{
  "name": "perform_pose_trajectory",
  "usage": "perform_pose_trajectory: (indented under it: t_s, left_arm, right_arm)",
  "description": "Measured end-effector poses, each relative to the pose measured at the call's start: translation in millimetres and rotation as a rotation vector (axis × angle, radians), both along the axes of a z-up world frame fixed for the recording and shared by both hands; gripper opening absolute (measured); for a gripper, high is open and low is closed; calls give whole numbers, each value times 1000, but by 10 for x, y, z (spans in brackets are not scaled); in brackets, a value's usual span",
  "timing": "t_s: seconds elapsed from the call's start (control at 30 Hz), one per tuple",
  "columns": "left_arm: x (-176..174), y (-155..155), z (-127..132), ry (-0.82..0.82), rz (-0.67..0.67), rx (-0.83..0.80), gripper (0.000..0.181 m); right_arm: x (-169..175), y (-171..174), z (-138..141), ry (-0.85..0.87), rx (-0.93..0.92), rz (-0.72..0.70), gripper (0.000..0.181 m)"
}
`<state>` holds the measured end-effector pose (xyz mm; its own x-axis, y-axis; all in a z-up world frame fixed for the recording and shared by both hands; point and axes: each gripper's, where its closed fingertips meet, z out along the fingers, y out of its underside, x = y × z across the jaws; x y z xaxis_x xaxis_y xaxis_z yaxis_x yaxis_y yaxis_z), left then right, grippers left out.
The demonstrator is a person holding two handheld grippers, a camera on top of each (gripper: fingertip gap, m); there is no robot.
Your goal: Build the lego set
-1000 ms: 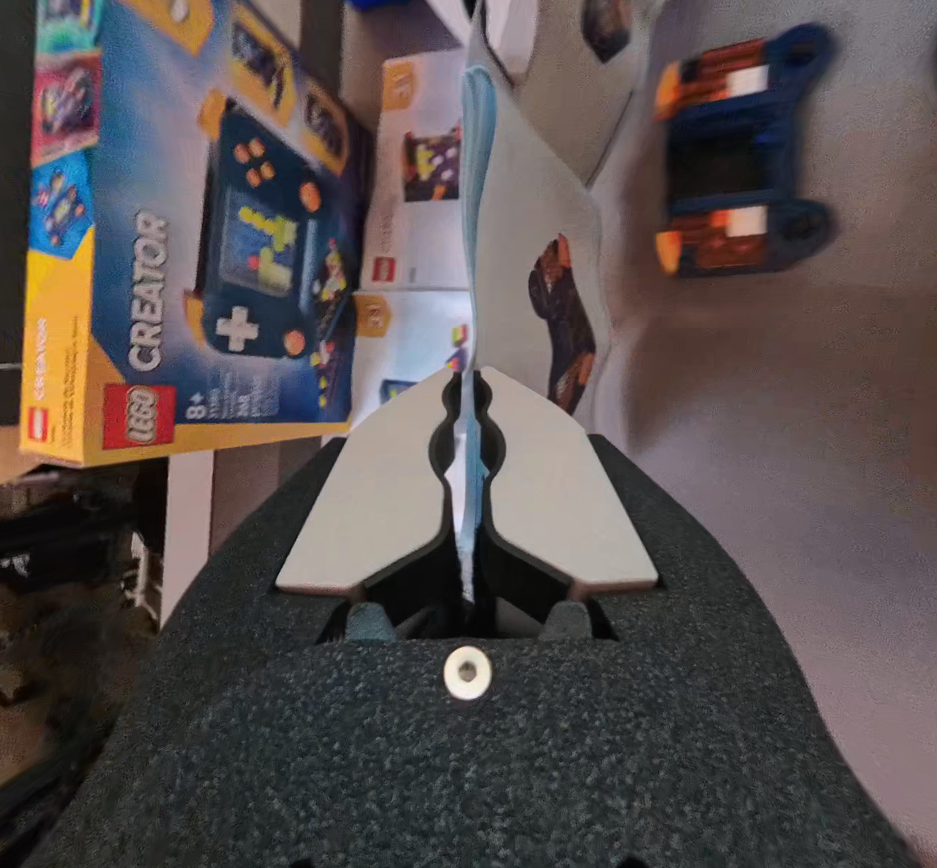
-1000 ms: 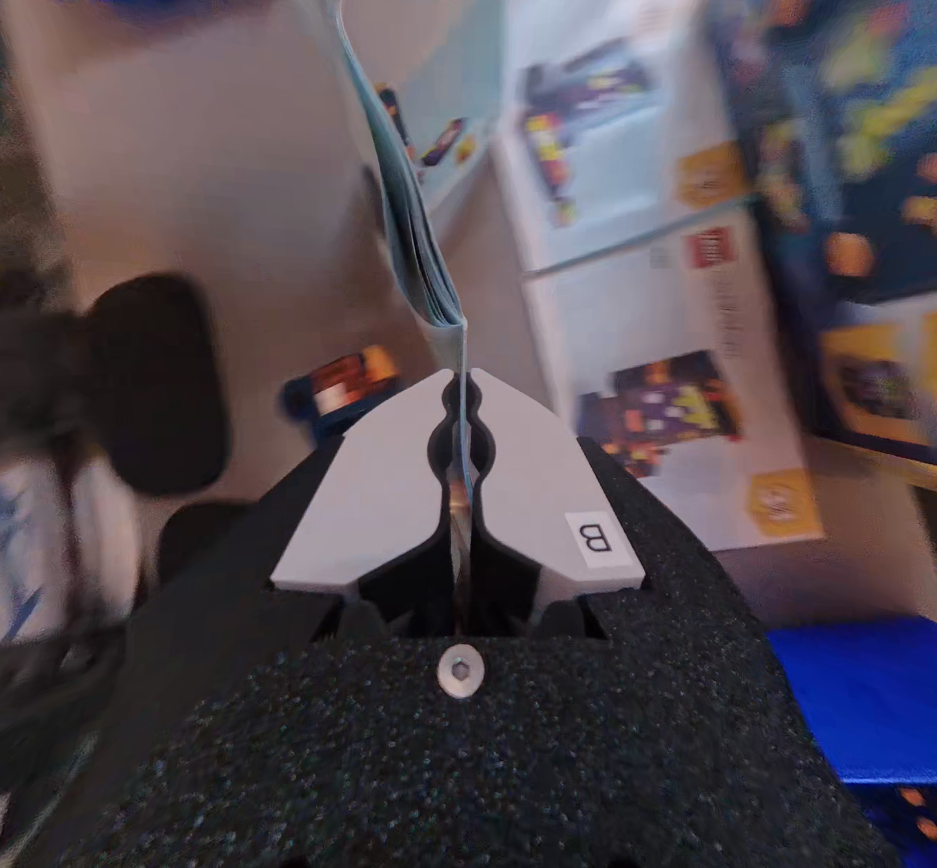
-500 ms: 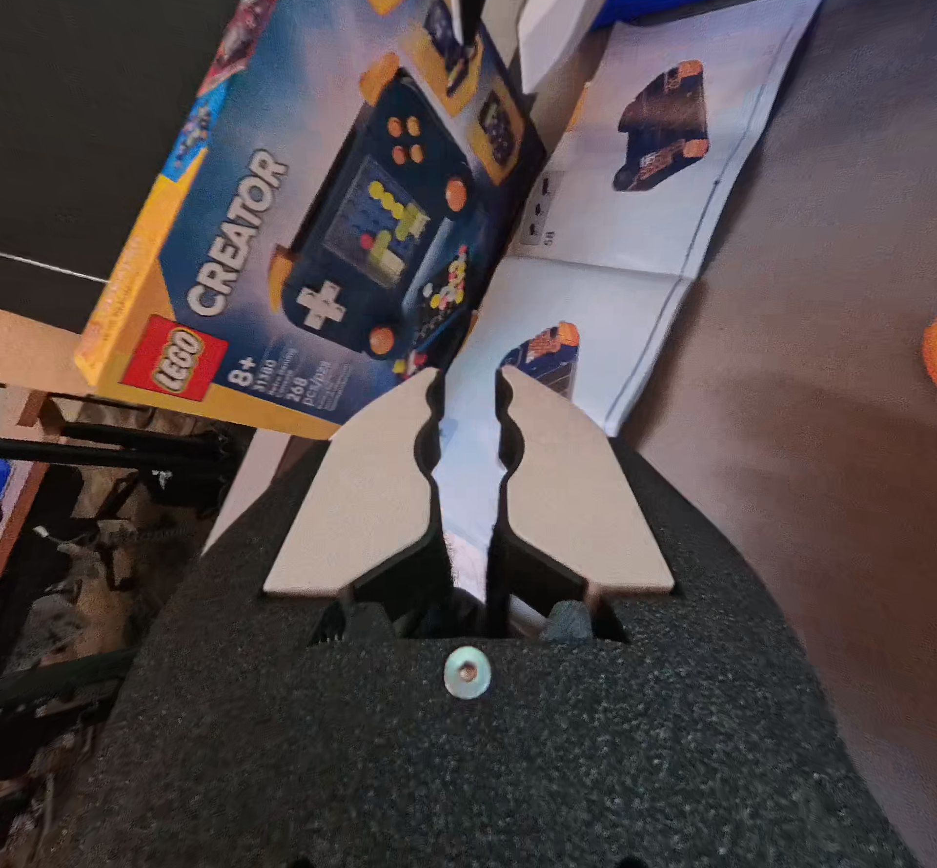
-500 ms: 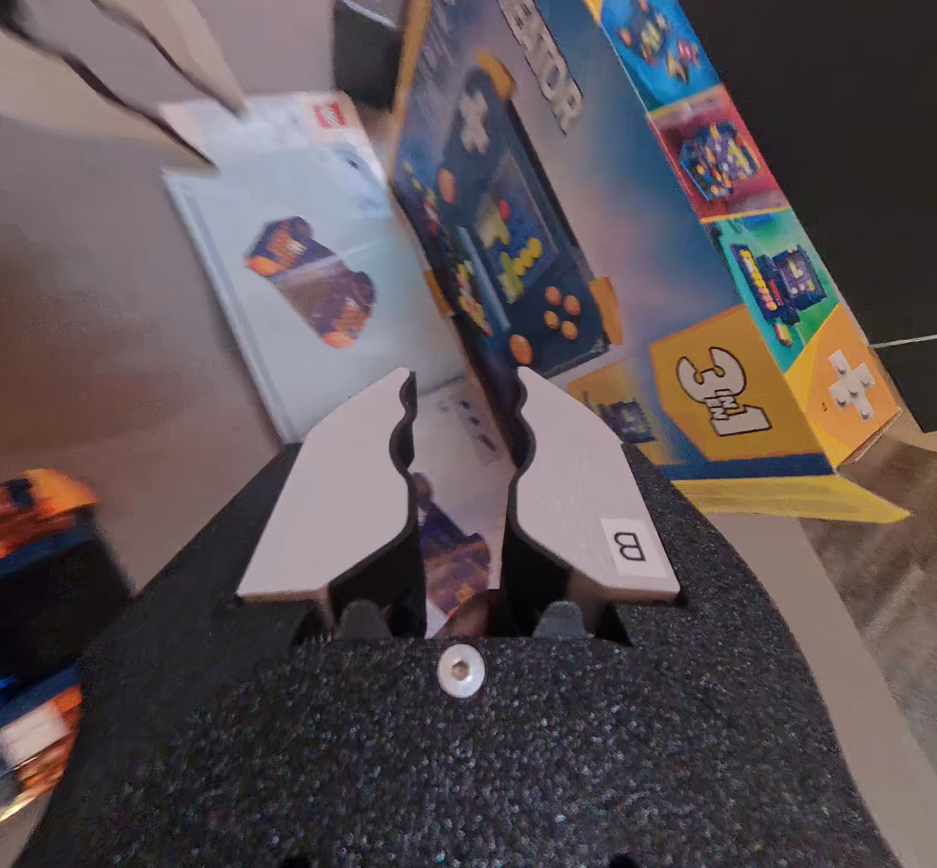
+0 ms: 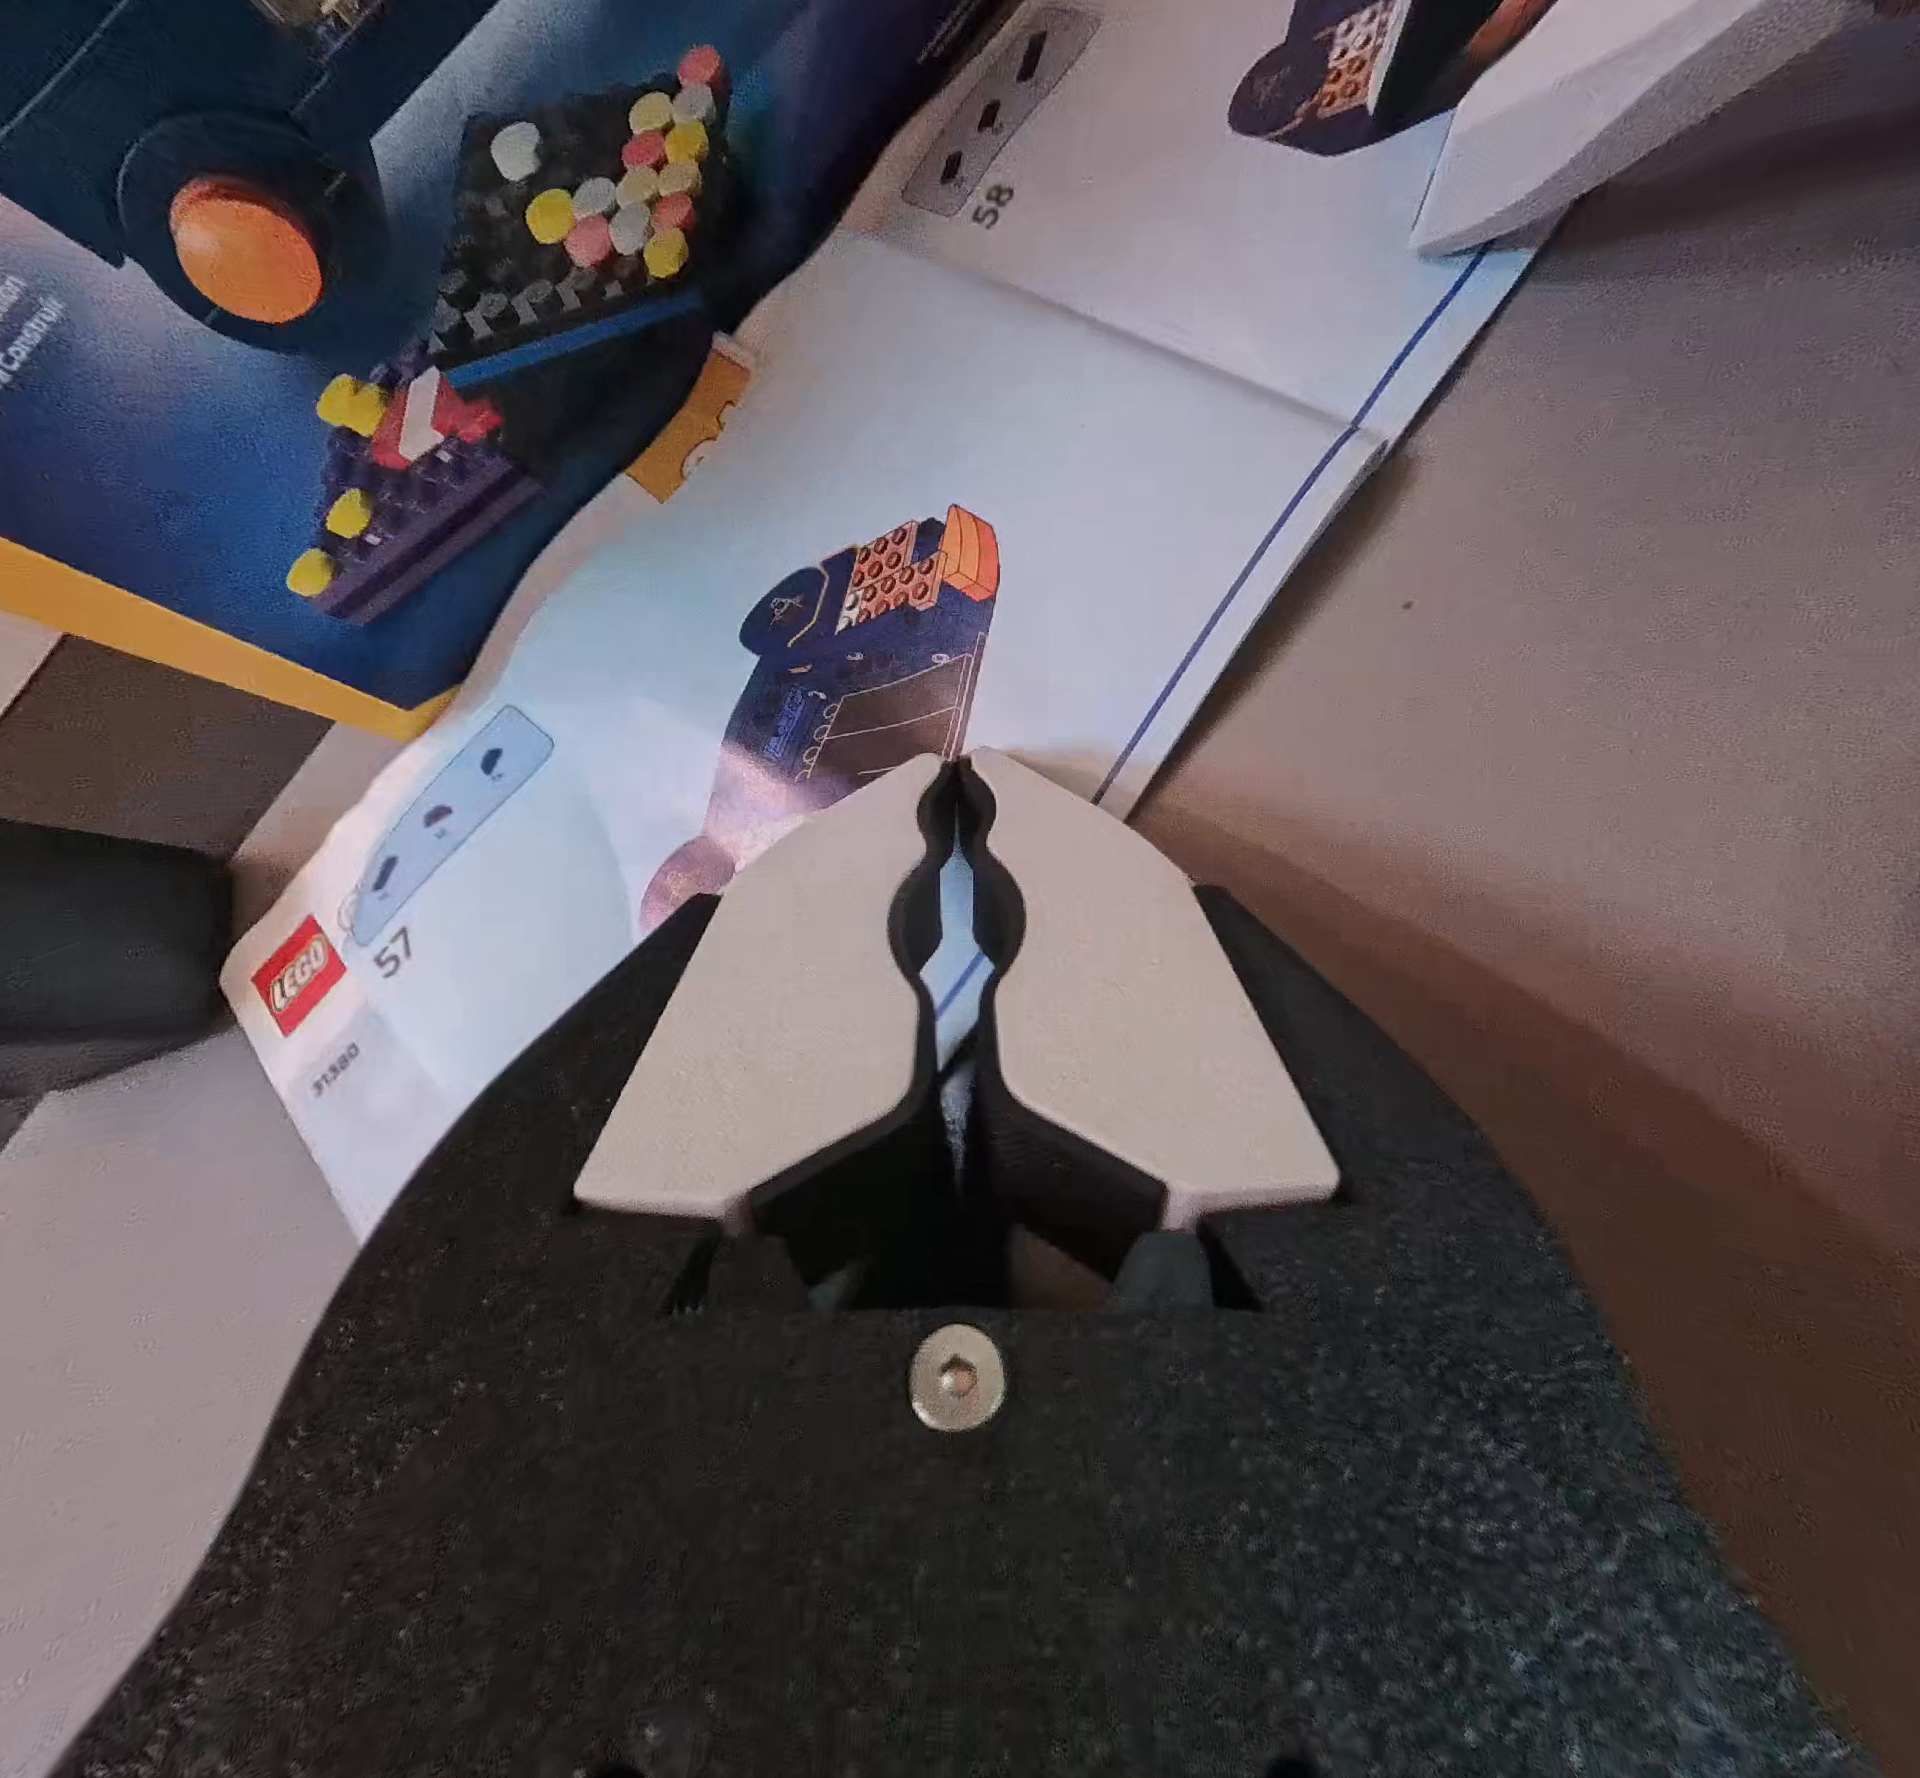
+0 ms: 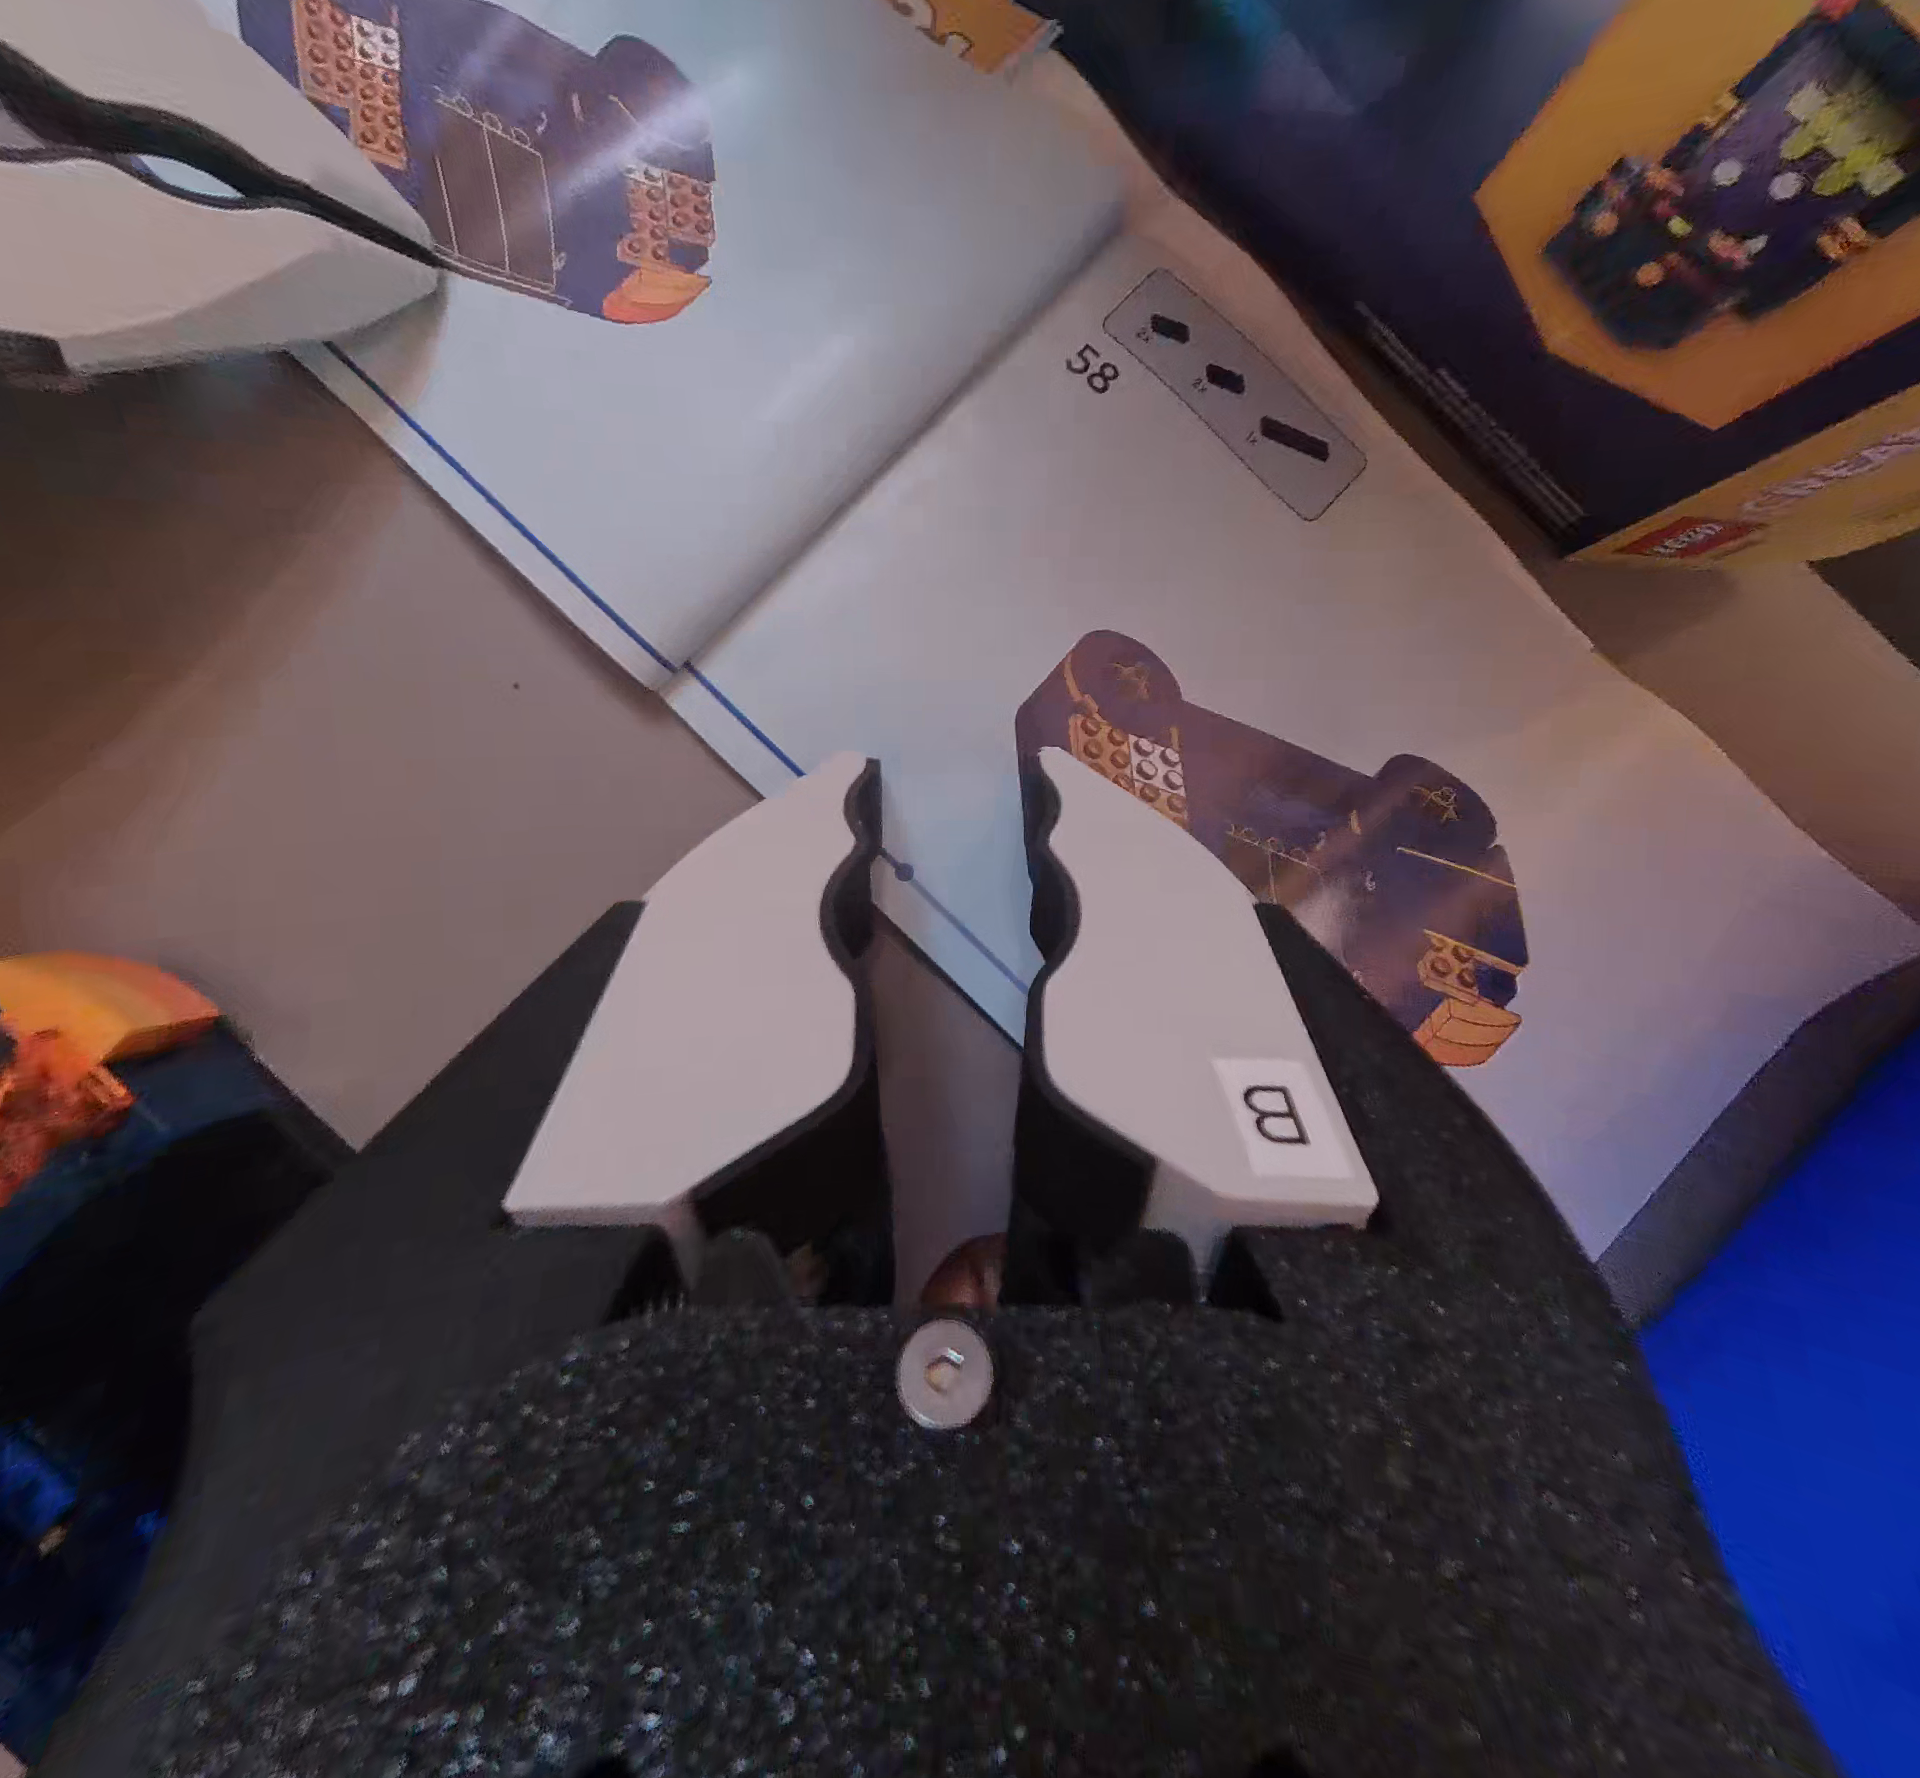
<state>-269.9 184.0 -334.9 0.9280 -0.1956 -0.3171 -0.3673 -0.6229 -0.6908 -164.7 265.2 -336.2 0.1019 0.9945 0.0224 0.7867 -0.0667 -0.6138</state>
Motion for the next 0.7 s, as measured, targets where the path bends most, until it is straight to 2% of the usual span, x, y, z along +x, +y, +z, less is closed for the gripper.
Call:
perform_pose_trajectory:
  t_s: [0.13, 0.33, 0.47, 0.53, 0.57, 0.6, 0.67, 0.7]
  left_arm:
    - [97, -101, -5, -122, 1, -16, 0]
    - [305, -405, 0, -131, -51, -13, 0]
    - [425, -542, 0, -133, -66, -12, 0]
    - [423, -543, 18, -85, -66, -1, 3]
    - [410, -545, 43, -59, -55, 16, 7]
    - [429, -556, 89, -47, -54, 42, 12]
    - [664, -582, 218, -114, -154, 106, 22]
    - [875, -625, 302, -185, -247, 145, 29]
  right_arm:
    - [67, -82, 6, -9, -51, 19, 23]
    - [371, -465, -2, 3, -84, 41, 12]
    - [443, -543, 5, 78, -114, 34, 9]
    - [479, -647, 45, 88, -191, 103, 29]
    - [503, -704, 123, 112, -241, 133, 44]
    - [528, -763, 263, 167, -283, 165, 52]
    - [624, -922, 613, 292, -354, 253, 65]
    - [708, -1034, 756, 326, -393, 304, 71]
